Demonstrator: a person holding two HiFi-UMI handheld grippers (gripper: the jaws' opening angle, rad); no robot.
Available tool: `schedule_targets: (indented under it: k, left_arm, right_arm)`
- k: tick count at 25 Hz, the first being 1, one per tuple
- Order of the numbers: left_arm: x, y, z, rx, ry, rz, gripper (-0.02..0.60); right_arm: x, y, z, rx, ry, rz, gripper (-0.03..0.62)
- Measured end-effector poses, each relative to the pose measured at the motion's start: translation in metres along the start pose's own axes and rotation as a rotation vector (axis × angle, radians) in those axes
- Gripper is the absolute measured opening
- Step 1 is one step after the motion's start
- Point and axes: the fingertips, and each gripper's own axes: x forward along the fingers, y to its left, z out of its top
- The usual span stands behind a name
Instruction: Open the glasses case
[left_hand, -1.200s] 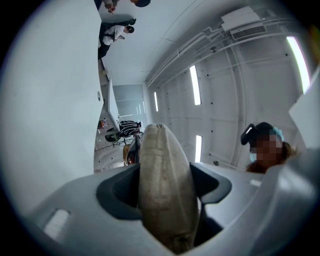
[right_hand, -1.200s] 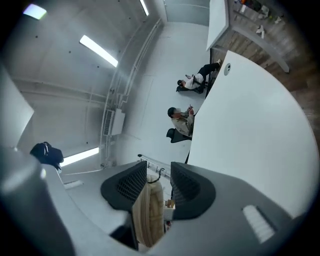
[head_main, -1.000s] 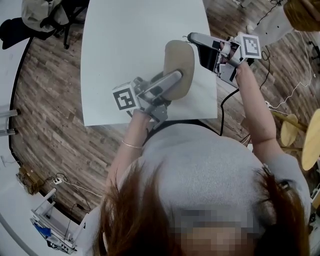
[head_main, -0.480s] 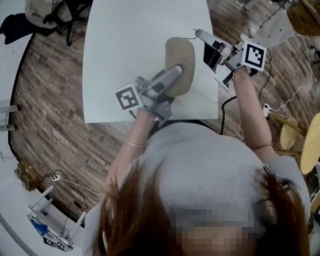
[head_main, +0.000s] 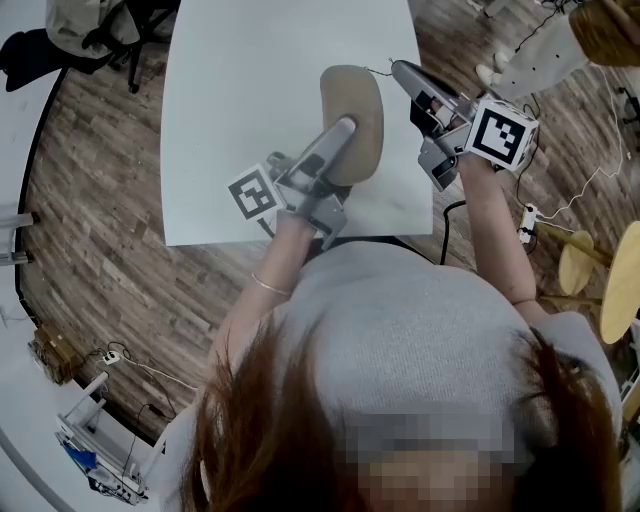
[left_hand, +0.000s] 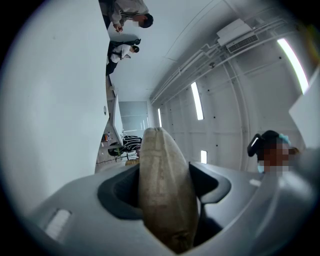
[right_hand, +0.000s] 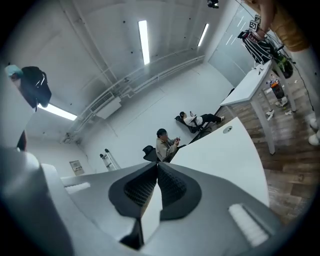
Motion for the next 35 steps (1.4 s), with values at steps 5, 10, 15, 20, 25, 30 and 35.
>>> schedule_targets:
  k: [5, 10, 15, 20, 25, 30, 35]
  left_arm:
    - [0.008, -0.004, 0.003, -0.043, 0.006, -0.057, 0.29]
    - [0.017, -0.033, 0.002, -0.01, -0.03, -0.175, 0.295]
    - [0.019, -0.041, -0.004, 0.042, -0.012, -0.19, 0.305]
    - [0.026, -0.045, -0.024, 0.059, 0.097, -0.197, 0.341]
    - [0.027, -0.044, -0.022, 0.027, 0.122, -0.181, 0.331]
    - [0.021, -0.039, -0.015, 0.092, 0.092, -0.125, 0.316]
    - [0.018, -0.04, -0.006, 0.135, 0.051, -0.117, 0.313]
  right_arm:
    - [-0.004, 0.004, 0.006, -0.051, 0.002, -0.017, 0.009]
    - [0.001, 0.029, 0.007, -0.035, -0.038, 0.054, 0.009]
    - [0.005, 0.041, 0.008, -0.087, -0.038, 0.068, 0.009]
    - [0.011, 0.048, -0.003, -0.135, -0.006, 0.072, 0.009]
    - [0.013, 0.049, -0.001, -0.143, -0.016, 0.076, 0.009]
    - [0.012, 0.054, 0.008, -0.187, -0.041, 0.063, 0.009]
    - [0.013, 0.061, 0.01, -0.304, -0.027, 0.014, 0.009]
